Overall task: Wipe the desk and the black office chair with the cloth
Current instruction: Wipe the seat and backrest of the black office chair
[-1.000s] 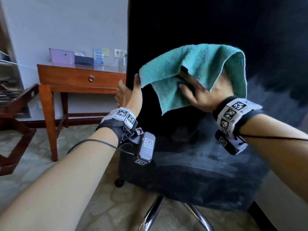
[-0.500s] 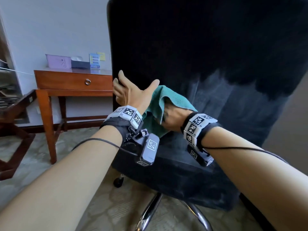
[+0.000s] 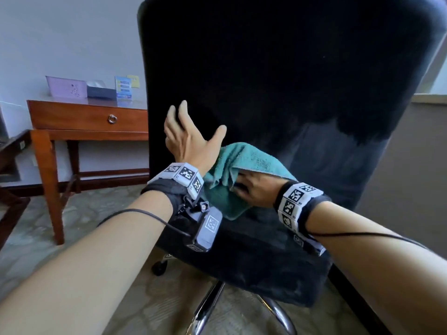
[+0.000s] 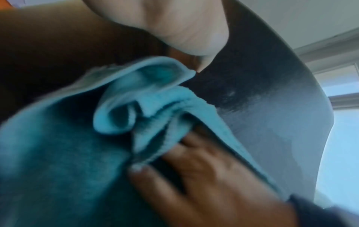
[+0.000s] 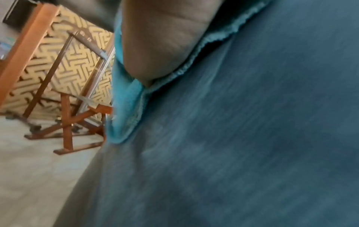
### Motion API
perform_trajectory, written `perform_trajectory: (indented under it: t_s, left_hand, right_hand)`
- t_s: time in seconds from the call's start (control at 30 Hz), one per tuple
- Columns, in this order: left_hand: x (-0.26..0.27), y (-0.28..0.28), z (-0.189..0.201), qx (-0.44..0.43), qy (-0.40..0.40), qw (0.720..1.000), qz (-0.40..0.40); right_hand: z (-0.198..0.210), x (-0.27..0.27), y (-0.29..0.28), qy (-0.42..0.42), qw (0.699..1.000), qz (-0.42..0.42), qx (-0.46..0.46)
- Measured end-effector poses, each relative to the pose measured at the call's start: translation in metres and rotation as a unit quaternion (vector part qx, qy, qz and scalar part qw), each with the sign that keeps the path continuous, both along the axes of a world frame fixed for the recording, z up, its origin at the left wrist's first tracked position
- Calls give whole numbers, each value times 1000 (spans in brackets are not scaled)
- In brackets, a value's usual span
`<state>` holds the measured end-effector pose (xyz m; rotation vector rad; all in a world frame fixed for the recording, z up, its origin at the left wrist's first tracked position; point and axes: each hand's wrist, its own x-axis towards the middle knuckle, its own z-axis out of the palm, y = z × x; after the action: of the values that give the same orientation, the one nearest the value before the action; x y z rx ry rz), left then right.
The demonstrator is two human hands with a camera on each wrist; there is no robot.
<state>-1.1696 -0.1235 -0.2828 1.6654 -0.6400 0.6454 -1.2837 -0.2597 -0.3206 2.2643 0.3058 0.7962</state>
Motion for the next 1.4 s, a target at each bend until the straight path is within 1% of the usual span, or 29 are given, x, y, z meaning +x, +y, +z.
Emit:
perform_trajectory:
  t_s: [0.07, 0.1, 0.17, 0.23, 0.27, 0.3, 0.33, 0.4, 0.43, 0.47, 0.5, 0.63, 0.7, 0.73, 0.83, 0.9, 0.93, 0.97, 1.0, 1.03, 1.07, 1.13, 1.17, 1.2, 1.23, 1.27, 1.3, 1.33, 1.4]
  left_hand:
    - [6, 7, 6, -9, -24, 1000, 1]
    - [7, 9, 11, -21, -32, 999, 0]
    - [6, 8, 18, -44, -46, 998, -2]
    - [-1, 7, 20, -47, -100, 994, -12]
    - [-5, 7, 18, -44, -149, 988, -11]
    - [-10, 8, 14, -40, -207, 978, -2]
    - [-15, 8, 8, -37, -262, 964, 6]
    - [-26, 5, -5, -28, -339, 940, -4]
    - [-32, 2, -11, -18, -357, 934, -27]
    - [-37, -1, -16, -6, -363, 930, -53]
    - [-41, -5, -19, 10, -363, 929, -73]
    - [-54, -21, -13, 62, -358, 925, -108]
    - [-57, -27, -11, 89, -359, 924, -95]
    - [-58, -29, -10, 108, -361, 923, -82]
    - [-62, -34, -10, 143, -369, 918, -31]
    - [-68, -41, -7, 143, -364, 920, -4]
    - [-73, -44, -4, 143, -357, 923, 8]
    - [-78, -48, -2, 145, -349, 926, 18]
    - [-82, -52, 0, 148, -342, 928, 27]
    - [-88, -55, 2, 149, -338, 929, 32]
    - [-92, -58, 4, 147, -340, 928, 34]
    - [-100, -65, 13, 124, -359, 925, 25]
    - [-102, -69, 18, 109, -369, 923, 10]
    - [-104, -73, 23, 102, -372, 923, -9]
    - [-105, -76, 28, 108, -371, 922, -22]
    - [-105, -78, 32, 120, -372, 920, -24]
    - [-104, -78, 35, 132, -380, 915, -23]
    - [-104, -79, 38, 140, -399, 906, -27]
    - [-104, -82, 42, 145, -449, 881, -38]
  right_hand:
    - [41, -13, -5, -54, 997, -20, 41]
    - [65, -20, -7, -115, 991, -17, 62]
    - [97, -31, -8, -170, 981, -57, 67]
    - [85, -33, 1, -235, 964, -102, 71]
    - [70, -30, 8, -254, 957, -96, 99]
    - [55, -24, 11, -252, 956, -85, 124]
    - [45, -18, 12, -225, 960, -76, 149]
    - [35, -18, 10, -125, 984, -76, 99]
    - [38, -21, 5, -117, 989, -74, 51]
    - [44, -27, 4, -95, 989, -96, 53]
    - [49, -33, 5, -90, 987, -92, 93]
    - [60, -49, 7, -108, 985, -24, 130]
    - [69, -59, 10, -164, 971, -11, 174]
    - [72, -66, 15, -203, 963, -11, 179]
    - [77, -83, 8, -300, 943, -2, 145]
    - [85, -96, -3, -358, 921, -28, 153]
    - [90, -102, -7, -397, 899, -51, 177]
    - [94, -110, -11, -447, 866, -68, 214]
    - [99, -118, -12, -495, 824, -76, 265]
    - [104, -123, -16, -540, 772, -76, 327]
    - [109, -129, -15, -573, 710, -73, 402]
    - [120, -139, -33, -621, 567, -59, 537]
    - [125, -146, -43, -615, 494, -36, 614]
    - [128, -152, -51, -567, 431, 18, 702]
    - [128, -156, -61, -484, 379, 91, 783]
    - [126, -158, -62, -395, 339, 154, 840]
    - [122, -157, -63, -318, 322, 202, 869]
    - [118, -157, -62, -273, 329, 225, 876]
    - [114, -156, -55, -249, 352, 233, 872]
